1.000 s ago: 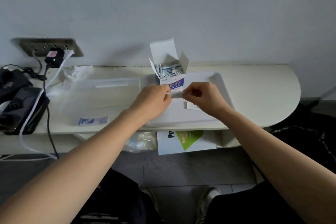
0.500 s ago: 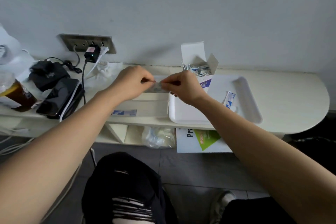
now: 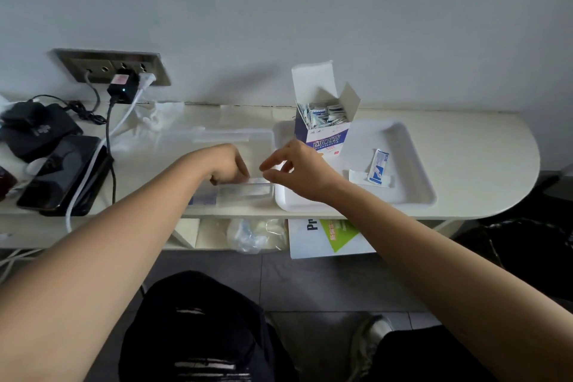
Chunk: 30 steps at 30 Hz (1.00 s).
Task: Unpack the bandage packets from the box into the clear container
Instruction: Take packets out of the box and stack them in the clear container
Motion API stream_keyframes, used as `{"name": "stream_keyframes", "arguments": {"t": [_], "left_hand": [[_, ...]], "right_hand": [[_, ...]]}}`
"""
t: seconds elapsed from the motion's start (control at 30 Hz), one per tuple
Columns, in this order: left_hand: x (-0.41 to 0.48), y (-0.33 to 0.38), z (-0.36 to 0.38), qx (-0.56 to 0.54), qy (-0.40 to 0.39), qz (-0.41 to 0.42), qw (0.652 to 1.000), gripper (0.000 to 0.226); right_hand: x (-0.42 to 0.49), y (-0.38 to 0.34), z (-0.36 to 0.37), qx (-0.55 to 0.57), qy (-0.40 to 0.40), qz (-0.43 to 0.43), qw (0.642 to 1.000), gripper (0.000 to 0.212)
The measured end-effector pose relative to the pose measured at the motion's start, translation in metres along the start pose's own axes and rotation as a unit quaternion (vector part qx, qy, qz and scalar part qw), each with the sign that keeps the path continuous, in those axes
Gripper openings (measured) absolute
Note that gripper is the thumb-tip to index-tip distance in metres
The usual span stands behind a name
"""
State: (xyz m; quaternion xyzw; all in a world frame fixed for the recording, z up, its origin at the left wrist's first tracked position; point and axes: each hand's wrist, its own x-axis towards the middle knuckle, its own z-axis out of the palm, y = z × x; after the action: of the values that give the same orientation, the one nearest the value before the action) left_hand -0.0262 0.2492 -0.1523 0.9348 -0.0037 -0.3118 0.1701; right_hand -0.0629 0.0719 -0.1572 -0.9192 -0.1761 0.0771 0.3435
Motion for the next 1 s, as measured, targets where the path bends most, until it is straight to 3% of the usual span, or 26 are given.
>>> {"name": "stream_keyframes", "arguments": {"t": [0.37, 0.63, 0.73, 0.87, 0.93, 1.0], "left_hand": [[0.001, 0.004, 0.006, 0.027, 0.022, 0.018, 0.999, 0.012], [-0.004, 0.001, 0.005, -0.012, 0.004, 0.021, 1.0, 0.033], [-0.009, 0.008, 0.0, -0.03, 0.149, 0.045, 0.987, 0.023], [-0.028, 0.05, 0.007, -0.046, 0.411, 0.16, 0.896, 0.015], [-0.038, 0.079, 0.018, -0.045, 0.457, 0.259, 0.85, 0.011], [-0.038, 0.104, 0.033, -0.036, 0.411, 0.343, 0.844, 0.009]], "right_hand": [[-0.001, 0.0, -0.002, 0.016, -0.006, -0.023, 1.0, 0.018], [-0.003, 0.002, -0.004, 0.034, -0.026, -0.021, 0.999, 0.02], [-0.006, 0.01, -0.014, 0.102, -0.017, -0.015, 0.995, 0.017], [-0.018, 0.044, -0.047, 0.12, 0.073, 0.027, 0.99, 0.012], [-0.029, 0.072, -0.064, 0.093, 0.099, 0.061, 0.989, 0.009], [-0.04, 0.104, -0.078, 0.025, 0.1, 0.103, 0.989, 0.013]]}}
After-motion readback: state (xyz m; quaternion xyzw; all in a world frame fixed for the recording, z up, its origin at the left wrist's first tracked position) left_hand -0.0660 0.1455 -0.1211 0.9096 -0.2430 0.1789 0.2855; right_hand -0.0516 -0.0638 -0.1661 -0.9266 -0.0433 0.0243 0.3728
